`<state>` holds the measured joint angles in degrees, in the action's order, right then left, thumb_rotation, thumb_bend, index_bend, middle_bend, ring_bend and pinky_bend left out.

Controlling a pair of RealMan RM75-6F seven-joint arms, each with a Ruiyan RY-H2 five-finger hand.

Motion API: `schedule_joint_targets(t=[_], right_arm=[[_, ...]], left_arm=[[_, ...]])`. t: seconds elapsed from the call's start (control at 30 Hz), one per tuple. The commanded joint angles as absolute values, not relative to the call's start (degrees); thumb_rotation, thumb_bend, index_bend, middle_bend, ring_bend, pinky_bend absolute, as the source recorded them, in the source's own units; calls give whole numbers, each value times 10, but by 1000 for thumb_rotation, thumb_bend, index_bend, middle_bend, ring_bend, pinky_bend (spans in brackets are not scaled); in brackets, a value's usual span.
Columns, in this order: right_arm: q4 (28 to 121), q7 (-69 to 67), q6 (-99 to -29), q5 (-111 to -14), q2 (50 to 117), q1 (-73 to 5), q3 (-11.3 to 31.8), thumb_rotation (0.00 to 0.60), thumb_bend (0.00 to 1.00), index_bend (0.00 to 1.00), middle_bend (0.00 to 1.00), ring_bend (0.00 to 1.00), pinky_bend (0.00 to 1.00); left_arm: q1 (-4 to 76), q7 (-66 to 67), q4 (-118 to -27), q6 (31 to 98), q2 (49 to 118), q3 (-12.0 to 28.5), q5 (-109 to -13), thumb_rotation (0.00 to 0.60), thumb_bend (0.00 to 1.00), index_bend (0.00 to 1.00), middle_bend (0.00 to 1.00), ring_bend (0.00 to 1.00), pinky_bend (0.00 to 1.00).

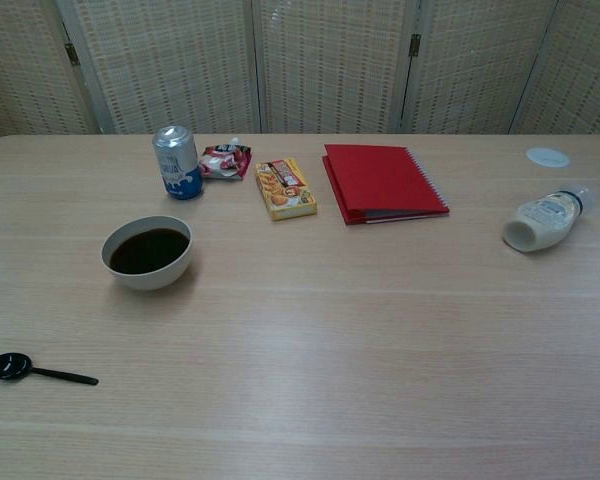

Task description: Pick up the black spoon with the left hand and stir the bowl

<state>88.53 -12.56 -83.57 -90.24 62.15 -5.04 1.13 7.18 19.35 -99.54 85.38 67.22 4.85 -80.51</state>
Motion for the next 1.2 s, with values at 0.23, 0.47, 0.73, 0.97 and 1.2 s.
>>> schedule_joint_targets(t=[0.23,0.47,0.73,0.97,1.2], right_arm=[[888,-123,-836,-904,620,-52,12,600,136,0,90,98,77],[886,-127,-846,-909,619,-48,10,600,136,0,90,98,77],[890,-126,-863,-915,616,-40,7,600,136,0,90,98,77],[894,-123,-870,-916,614,-35,7,600,136,0,90,98,77],[895,-122,-870,-915,614,-34,7,600,136,0,90,98,77]], left_arm=[[73,191,-997,851,671,46,-806,600,250,298,328,283,263],[69,187,-998,856,668,42,-811,600,250,298,328,283,263],[72,174,-991,852,667,39,-824,600,250,307,328,283,263],[83,160,-985,840,670,37,-841,600,251,319,328,283,263],[109,152,-972,809,684,31,-870,600,250,340,333,306,309]])
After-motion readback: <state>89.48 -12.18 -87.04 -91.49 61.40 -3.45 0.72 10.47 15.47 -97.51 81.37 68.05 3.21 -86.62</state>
